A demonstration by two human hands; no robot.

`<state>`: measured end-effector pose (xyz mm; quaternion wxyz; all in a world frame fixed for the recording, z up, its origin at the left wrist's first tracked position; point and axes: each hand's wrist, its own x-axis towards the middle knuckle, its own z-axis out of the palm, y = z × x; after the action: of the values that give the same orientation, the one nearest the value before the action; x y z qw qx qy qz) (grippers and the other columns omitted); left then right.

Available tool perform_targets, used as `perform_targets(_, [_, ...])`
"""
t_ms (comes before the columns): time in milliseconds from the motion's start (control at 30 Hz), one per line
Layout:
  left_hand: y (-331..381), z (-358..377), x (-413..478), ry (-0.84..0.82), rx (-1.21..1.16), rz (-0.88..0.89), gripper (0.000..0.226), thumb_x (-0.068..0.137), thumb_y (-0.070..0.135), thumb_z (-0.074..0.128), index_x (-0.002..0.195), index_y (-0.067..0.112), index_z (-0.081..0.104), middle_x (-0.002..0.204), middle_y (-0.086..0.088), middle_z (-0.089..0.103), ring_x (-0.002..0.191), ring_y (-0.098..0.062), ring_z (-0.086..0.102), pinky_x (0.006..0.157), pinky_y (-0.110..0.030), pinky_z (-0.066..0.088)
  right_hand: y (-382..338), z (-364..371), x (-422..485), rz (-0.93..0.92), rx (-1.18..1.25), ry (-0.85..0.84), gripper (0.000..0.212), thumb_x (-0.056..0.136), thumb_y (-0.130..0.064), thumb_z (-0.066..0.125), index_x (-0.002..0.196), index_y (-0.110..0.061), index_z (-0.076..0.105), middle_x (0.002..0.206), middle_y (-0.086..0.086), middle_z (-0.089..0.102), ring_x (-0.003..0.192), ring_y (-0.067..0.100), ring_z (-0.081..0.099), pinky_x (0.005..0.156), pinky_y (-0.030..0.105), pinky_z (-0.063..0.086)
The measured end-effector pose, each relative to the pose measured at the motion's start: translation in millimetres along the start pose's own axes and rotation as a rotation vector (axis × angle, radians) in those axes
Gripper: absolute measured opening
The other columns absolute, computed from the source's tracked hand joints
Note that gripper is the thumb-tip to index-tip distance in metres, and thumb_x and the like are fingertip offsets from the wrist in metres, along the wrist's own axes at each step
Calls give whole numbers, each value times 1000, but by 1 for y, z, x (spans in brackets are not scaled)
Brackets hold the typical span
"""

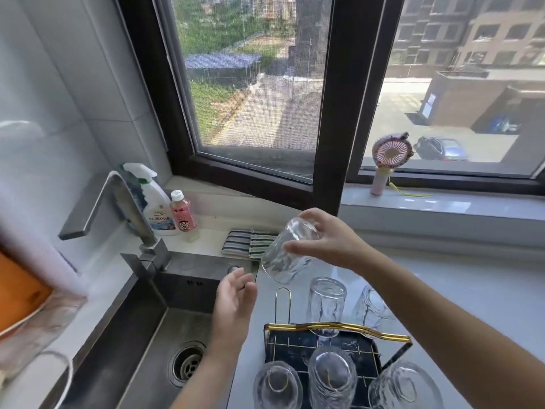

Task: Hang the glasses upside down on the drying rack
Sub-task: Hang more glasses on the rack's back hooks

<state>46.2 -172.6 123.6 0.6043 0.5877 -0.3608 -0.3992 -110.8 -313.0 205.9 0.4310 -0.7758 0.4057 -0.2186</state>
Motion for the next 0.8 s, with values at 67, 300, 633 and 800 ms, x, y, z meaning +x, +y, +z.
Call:
perform_targets(67, [-10, -4, -7, 63, -22, -18, 108, 33, 93, 55, 118, 26, 45, 118, 8, 59, 110, -6, 59, 89, -26, 50, 1, 8, 12, -38, -283, -48, 75, 57, -60, 75, 120, -26, 50, 111, 0, 62, 93, 17, 60, 74, 31, 52])
perform_targets(300, [-41, -15, -22, 166, -43, -88, 42, 82, 68, 40, 105, 36, 57, 103, 5, 71, 99, -9, 66, 80, -30, 49, 16, 58, 35, -34, -760, -214, 82, 57, -67, 71, 125, -29, 46, 116, -1, 64, 92, 21, 57, 65, 30, 43])
perform_targets(633, [-73, -24, -34, 247, -66, -204, 46, 77, 63, 37, 100, 31, 61, 102, 3, 72, 96, -13, 67, 73, -34, 47, 32, 96, 36, -105, -1044, -409, 82, 54, -66, 75, 116, -19, 49, 98, 3, 67, 84, 26, 62, 61, 32, 51])
perform_targets(800, [-78, -23, -35, 254, -75, -212, 47, 77, 62, 38, 101, 29, 61, 99, 4, 74, 97, -14, 67, 72, -33, 47, 40, 98, 30, -132, -1015, -422, 82, 57, -61, 77, 120, -19, 46, 106, 5, 67, 90, 27, 61, 70, 37, 55])
